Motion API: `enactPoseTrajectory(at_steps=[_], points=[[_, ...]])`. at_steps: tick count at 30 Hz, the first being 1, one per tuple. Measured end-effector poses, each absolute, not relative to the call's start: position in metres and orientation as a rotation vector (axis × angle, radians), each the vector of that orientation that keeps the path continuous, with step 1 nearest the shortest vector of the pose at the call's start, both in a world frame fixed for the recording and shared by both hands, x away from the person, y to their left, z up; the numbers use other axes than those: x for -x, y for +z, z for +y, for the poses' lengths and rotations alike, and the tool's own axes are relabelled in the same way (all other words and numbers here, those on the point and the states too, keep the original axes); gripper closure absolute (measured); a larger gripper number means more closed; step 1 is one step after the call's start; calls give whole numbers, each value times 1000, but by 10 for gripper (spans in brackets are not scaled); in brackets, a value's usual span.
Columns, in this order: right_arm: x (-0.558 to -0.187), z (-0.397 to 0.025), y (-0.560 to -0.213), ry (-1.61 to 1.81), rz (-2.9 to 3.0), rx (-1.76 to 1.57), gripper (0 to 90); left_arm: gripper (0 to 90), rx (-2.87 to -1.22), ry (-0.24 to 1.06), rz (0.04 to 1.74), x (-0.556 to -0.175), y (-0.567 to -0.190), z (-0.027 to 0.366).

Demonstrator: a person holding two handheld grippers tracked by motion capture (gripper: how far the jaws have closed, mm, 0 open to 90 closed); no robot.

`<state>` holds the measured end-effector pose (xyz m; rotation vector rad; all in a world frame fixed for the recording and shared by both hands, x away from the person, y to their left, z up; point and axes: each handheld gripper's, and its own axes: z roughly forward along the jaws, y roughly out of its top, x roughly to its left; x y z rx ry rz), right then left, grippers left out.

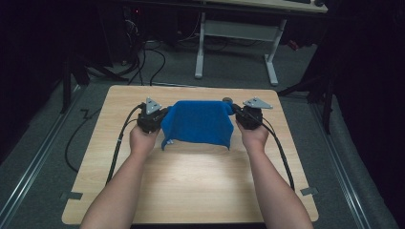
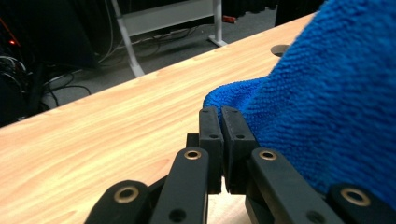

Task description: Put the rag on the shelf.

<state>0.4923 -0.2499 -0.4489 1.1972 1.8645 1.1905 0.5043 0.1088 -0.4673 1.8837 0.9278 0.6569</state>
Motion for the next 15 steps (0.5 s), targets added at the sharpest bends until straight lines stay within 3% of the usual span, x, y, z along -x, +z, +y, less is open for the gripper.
enactPoseTrajectory(at_steps=[15], points=[[-487,-252,-473,1182,1886,-1244,883,880,-1915,603,935,-499,-489,107]])
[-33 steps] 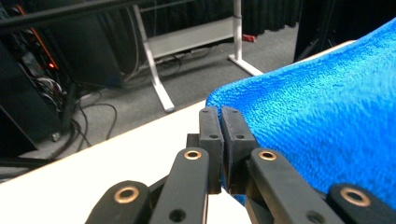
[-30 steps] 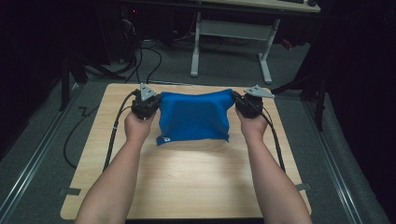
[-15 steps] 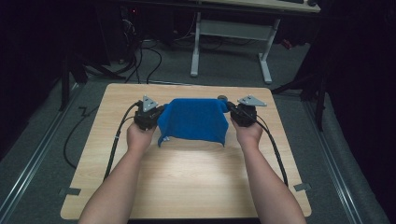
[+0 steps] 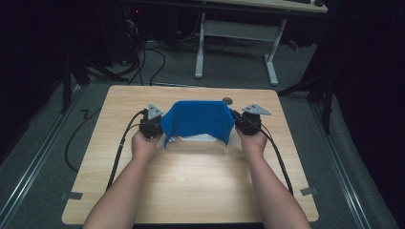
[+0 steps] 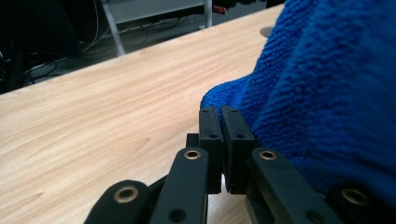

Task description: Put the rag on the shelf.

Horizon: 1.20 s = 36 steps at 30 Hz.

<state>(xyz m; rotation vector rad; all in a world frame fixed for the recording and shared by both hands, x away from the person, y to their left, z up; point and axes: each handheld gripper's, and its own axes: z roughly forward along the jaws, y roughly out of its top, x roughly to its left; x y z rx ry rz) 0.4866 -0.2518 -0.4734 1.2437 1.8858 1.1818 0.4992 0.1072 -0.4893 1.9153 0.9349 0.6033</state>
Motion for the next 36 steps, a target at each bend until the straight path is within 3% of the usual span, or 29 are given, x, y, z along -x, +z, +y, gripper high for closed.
enactPoseTrajectory(at_steps=[16,20,27,36], points=[[-484,-251,-490,1140,1929,-1267,873,860,-1919,582,958,-495,-498,112],[-482,-253,-490,1132,1883,-1277,773,761,-1917,575,970,-495,-498,114],[-480,-258,-488,1118,1857,-1293,719,622,-1877,578,1031,-495,-499,121],[-479,-264,-478,1122,1810,-1309,706,610,-1858,597,1043,-492,-496,125]])
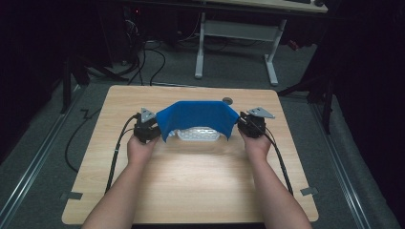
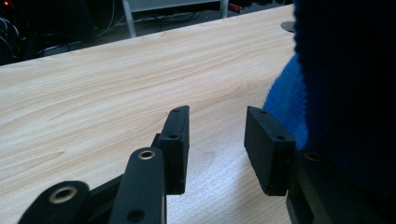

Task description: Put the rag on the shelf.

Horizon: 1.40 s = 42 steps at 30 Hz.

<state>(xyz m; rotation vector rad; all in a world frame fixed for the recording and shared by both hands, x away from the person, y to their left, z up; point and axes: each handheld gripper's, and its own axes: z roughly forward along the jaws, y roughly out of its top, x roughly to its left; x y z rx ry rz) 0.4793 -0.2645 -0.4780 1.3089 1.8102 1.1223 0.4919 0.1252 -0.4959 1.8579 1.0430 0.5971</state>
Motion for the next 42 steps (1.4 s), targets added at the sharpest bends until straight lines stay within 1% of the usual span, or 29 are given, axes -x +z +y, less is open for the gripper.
enactPoseTrajectory(at_steps=[17,21,26,31,42], points=[[-474,-270,-471,1108,1813,-1308,682,582,-1837,649,1079,-481,-492,142],[-469,-271,-469,1108,1826,-1299,660,566,-1852,649,1096,-477,-492,147],[-462,-274,-464,1120,1824,-1271,626,566,-1830,650,1115,-470,-491,155],[-452,-277,-463,1093,1834,-1267,575,559,-1835,655,1121,-461,-493,161],[-422,-276,-455,1093,1858,-1216,486,532,-1872,613,1109,-427,-495,169]])
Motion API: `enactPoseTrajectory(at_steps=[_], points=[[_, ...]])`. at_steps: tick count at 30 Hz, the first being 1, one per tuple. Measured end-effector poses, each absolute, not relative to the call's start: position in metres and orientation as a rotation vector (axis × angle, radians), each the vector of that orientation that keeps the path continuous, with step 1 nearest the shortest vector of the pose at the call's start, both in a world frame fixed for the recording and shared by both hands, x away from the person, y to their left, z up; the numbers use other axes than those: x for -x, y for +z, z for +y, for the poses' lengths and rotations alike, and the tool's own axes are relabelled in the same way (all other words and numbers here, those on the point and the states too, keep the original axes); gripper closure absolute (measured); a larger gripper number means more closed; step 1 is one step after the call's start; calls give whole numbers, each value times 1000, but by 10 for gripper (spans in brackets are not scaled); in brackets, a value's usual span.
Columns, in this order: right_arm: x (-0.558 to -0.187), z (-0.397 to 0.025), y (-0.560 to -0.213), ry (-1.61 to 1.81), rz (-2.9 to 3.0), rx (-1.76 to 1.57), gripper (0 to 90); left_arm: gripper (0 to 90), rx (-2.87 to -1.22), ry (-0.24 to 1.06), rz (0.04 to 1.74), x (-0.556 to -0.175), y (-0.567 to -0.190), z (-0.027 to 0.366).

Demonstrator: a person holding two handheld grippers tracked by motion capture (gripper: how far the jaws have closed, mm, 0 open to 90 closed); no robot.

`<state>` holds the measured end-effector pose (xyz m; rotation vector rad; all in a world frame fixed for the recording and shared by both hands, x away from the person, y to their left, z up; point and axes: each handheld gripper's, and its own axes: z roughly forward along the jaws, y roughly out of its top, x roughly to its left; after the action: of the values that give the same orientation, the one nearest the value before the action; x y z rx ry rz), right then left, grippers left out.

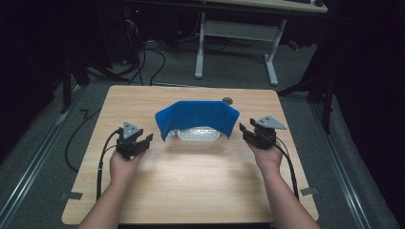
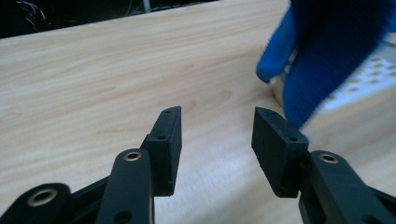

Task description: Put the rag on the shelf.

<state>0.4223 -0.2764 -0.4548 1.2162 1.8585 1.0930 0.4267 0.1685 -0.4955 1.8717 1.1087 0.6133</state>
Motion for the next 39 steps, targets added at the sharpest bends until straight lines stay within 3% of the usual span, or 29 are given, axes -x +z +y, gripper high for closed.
enactPoseTrajectory(at_steps=[17,23,28,34,39], points=[[-340,-268,-462,1084,1897,-1095,387,443,-1927,484,1010,-349,-501,161],[-317,-260,-475,1068,1940,-1093,355,420,-2008,459,964,-325,-511,135],[-293,-251,-505,1035,2011,-1080,357,427,-2079,352,913,-304,-523,104],[-287,-234,-513,1035,2122,-1035,352,419,-2170,357,751,-294,-527,81],[-294,-224,-517,1029,2173,-1001,353,417,-2154,350,746,-298,-526,81]])
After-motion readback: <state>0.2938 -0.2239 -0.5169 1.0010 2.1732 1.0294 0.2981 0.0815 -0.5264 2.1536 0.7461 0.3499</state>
